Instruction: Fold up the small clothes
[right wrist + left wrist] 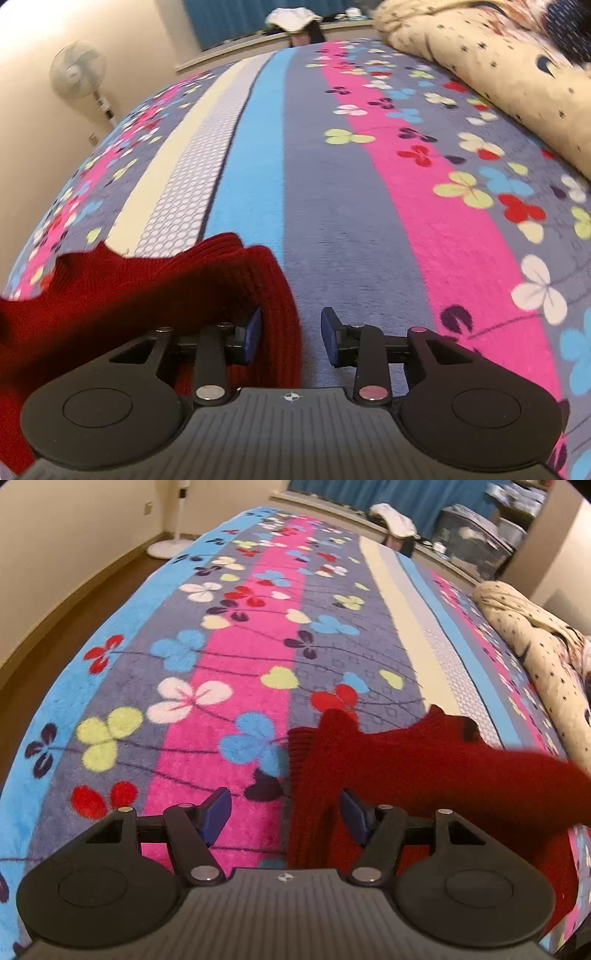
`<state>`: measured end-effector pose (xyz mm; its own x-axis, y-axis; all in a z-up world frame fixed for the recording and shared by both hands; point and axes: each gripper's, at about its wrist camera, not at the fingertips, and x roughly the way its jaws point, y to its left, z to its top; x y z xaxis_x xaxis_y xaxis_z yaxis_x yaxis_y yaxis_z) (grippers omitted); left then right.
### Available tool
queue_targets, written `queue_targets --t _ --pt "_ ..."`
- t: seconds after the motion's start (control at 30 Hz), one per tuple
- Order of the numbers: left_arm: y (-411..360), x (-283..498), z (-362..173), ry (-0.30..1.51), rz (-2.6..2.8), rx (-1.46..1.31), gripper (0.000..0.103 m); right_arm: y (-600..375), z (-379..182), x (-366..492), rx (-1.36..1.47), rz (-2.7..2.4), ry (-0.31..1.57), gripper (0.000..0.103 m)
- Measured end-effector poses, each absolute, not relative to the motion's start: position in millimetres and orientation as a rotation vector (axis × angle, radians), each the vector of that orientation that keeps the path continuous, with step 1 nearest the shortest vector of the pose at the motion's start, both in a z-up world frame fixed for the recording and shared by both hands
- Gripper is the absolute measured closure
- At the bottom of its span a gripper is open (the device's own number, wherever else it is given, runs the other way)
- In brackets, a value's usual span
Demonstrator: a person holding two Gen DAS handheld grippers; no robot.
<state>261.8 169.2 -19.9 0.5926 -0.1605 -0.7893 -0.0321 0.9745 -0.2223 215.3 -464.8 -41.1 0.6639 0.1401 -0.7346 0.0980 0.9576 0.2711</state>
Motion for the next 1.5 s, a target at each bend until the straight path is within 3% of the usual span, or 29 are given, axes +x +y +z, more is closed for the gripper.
queue_targets --t 0.37,0.43,0.53,0.67,0.93,1.4,1.5 --pt "147.5 275.8 -30.8 0.935 -0.124 -0.198 0.036 -461.2 -52.9 220.4 0.332 0.069 0.914 0.066" --pt "140.8 277.0 -32.9 0.937 -0.130 -0.159 0.050 -458.5 -51.9 221.3 0.322 0.068 0.911 0.069" --pt "132.6 276.5 -33.0 0.918 -0.133 -0.084 0.069 -455.0 -46.6 220.7 0.310 0.080 0.885 0.087" --pt "130.5 276.2 -34.4 0.912 -0.124 -0.032 0.070 -452.1 -48.7 223.9 0.286 0.074 0.911 0.088" --pt "133.2 278.7 -32.6 0.921 -0.130 -0.057 0.070 -464.3 -52.9 228.2 0.359 0.015 0.920 0.046" --pt "128.2 279.1 -34.8 0.929 -0.133 -0.054 0.070 -476.2 -56.6 230.1 0.458 0.024 0.935 0.046" --pt "128.7 279.3 -34.6 0.930 -0.135 -0.051 0.070 -486.0 -54.7 228.5 0.561 0.096 0.901 0.040"
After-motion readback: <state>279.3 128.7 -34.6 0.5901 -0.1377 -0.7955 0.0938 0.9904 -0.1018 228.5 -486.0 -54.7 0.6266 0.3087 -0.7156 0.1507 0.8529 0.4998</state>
